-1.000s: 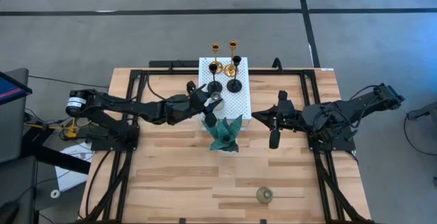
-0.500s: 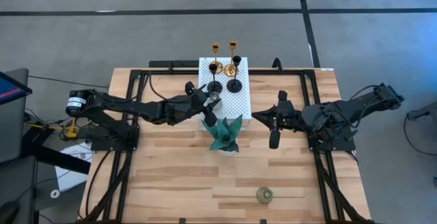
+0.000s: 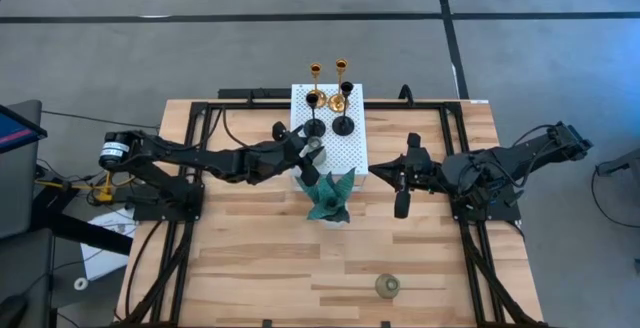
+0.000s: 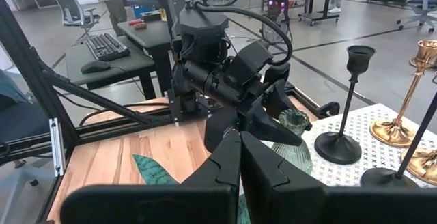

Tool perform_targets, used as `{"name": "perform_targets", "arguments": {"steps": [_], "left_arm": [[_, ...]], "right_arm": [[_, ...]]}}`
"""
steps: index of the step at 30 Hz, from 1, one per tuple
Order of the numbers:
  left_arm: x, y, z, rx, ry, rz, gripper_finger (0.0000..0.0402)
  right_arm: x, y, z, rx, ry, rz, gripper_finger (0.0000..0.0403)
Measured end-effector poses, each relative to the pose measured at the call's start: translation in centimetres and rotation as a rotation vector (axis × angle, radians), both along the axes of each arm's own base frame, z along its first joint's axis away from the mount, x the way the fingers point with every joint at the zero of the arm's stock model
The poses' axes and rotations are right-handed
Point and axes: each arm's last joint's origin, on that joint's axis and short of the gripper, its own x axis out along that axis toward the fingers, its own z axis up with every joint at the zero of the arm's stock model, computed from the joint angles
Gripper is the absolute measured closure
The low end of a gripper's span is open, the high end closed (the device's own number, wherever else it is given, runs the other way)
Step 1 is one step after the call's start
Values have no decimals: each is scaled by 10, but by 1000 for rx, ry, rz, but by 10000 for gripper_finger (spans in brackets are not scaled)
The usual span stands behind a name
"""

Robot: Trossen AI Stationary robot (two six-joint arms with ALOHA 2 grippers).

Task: Pick & Place candle stick holders
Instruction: Put the top transparent candle holder on the shelf, then put the transparent candle holder on the shelf aligned with the transparent candle holder

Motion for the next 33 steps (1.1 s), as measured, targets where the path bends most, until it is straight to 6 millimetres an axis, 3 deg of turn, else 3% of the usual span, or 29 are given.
{"name": "perform_targets", "arguments": {"steps": [11, 21, 28, 33], "left_arm": [[0, 1, 0, 1, 2, 4, 244], [-2, 6, 2, 4, -3, 21, 180], [-12, -1, 14, 4, -42, 0, 142], [-29, -9, 34, 7, -119, -35, 133]], "right_arm": [[0, 0, 0, 0, 0, 0, 403], [0, 0, 0, 0, 1, 0, 403], [0, 0, 0, -1, 2, 1, 403], [0, 0, 0, -1, 2, 0, 403]]}}
